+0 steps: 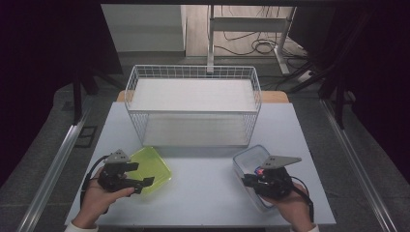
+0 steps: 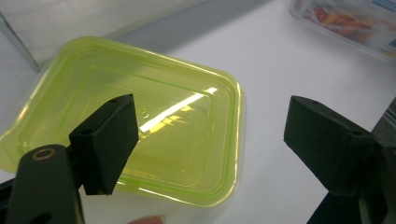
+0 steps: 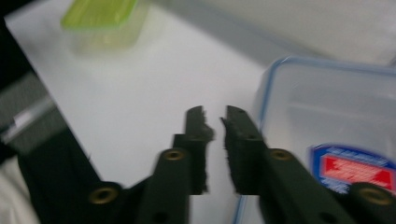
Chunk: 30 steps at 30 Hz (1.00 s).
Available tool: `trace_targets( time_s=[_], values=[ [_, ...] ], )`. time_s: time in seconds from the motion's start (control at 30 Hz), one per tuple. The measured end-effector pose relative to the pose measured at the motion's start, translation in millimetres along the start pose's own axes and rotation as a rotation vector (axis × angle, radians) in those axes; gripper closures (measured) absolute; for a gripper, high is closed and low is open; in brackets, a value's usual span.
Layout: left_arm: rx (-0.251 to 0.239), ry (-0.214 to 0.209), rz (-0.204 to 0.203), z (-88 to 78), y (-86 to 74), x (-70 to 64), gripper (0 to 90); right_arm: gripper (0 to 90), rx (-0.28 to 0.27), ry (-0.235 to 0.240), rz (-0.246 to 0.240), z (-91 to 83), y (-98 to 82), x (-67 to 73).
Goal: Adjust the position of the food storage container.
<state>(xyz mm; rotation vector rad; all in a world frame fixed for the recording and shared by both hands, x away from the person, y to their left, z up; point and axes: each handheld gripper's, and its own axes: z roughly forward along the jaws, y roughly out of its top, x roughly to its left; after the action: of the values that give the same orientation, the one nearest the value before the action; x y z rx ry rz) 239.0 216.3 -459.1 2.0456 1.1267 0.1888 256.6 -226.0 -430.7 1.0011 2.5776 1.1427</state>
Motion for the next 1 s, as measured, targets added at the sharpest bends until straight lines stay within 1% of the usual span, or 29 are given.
trace_targets(
  time_s=[0.03,0.07,0.1,0.13,0.23,0.27,0.3,0.33,0.37,0.4,0.43,0.47,0.5,0.6,0.63,0.67,0.73,0.83,0.87,1.0],
  values=[
    [0.005,-0.002,0.004,0.8,1.0,-0.4,17.4,87.7,0.083,-0.036,-0.048,3.6,-0.5,11.1],
    [0.006,-0.001,0.007,1.5,2.3,-0.8,17.4,87.7,0.083,-0.036,-0.048,3.6,-0.5,11.1],
    [0.007,-0.002,0.009,2.0,3.8,-0.8,17.4,89.0,0.119,-0.052,-0.066,5.2,-1.5,16.7],
    [0.005,-0.006,0.011,2.9,6.1,-0.7,17.3,89.5,0.156,-0.039,-0.081,7.8,-4.3,23.3],
    [0.008,-0.011,0.015,4.5,7.8,-0.8,17.3,89.6,0.17,-0.03,-0.083,8.8,-8.0,25.6],
    [0.015,-0.016,0.02,6.8,9.0,-1.0,17.3,89.7,0.179,-0.016,-0.074,9.1,-12.4,26.9],
    [0.015,-0.016,0.02,6.8,9.0,-1.0,17.1,89.7,0.179,-0.016,-0.074,9.1,-12.4,26.9],
    [0.02,-0.017,0.027,9.1,10.3,-1.0,17.1,89.6,0.199,-0.003,-0.068,10.8,-17.9,28.0],
    [0.02,-0.017,0.027,9.1,10.3,-1.0,17.0,89.6,0.199,-0.003,-0.068,10.8,-17.9,28.0],
    [0.022,-0.018,0.028,10.3,10.9,-1.0,17.0,89.7,0.214,-0.007,-0.064,12.3,-21.0,28.1],
    [0.025,-0.02,0.027,11.7,11.1,-1.3,16.9,89.7,0.235,-0.021,-0.062,13.6,-24.1,27.6],
    [0.03,-0.024,0.03,14.1,11.2,-2.8,16.6,89.7,0.268,-0.064,-0.061,13.9,-29.5,26.1],
    [0.03,-0.024,0.03,14.1,11.2,-2.8,16.5,89.7,0.275,-0.08,-0.056,12.5,-31.6,25.3],
    [0.041,-0.028,0.033,16.3,11.2,-3.6,16.2,89.7,0.27,-0.089,-0.047,7.9,-35.2,22.1],
    [0.042,-0.028,0.031,16.8,11.1,-3.4,16.2,89.8,0.262,-0.082,-0.037,5.3,-36.8,20.4],
    [0.043,-0.028,0.028,17.2,10.9,-3.1,16.0,89.8,0.25,-0.056,-0.018,1.6,-39.7,17.9],
    [0.042,-0.023,0.026,17.4,10.5,-3.3,15.5,89.8,0.252,-0.048,-0.013,0.9,-41.5,17.4],
    [0.043,-0.022,0.027,17.4,10.1,-3.5,15.3,89.9,0.263,-0.057,-0.016,0.8,-41.0,18.6],
    [0.047,-0.022,0.026,17.5,9.4,-3.9,15.3,89.9,0.276,-0.075,-0.027,0.5,-39.9,19.6],
    [0.05,-0.02,0.028,18.3,8.6,-3.1,15.3,89.9,0.289,-0.087,-0.025,-0.8,-39.9,18.3]
  ],
)
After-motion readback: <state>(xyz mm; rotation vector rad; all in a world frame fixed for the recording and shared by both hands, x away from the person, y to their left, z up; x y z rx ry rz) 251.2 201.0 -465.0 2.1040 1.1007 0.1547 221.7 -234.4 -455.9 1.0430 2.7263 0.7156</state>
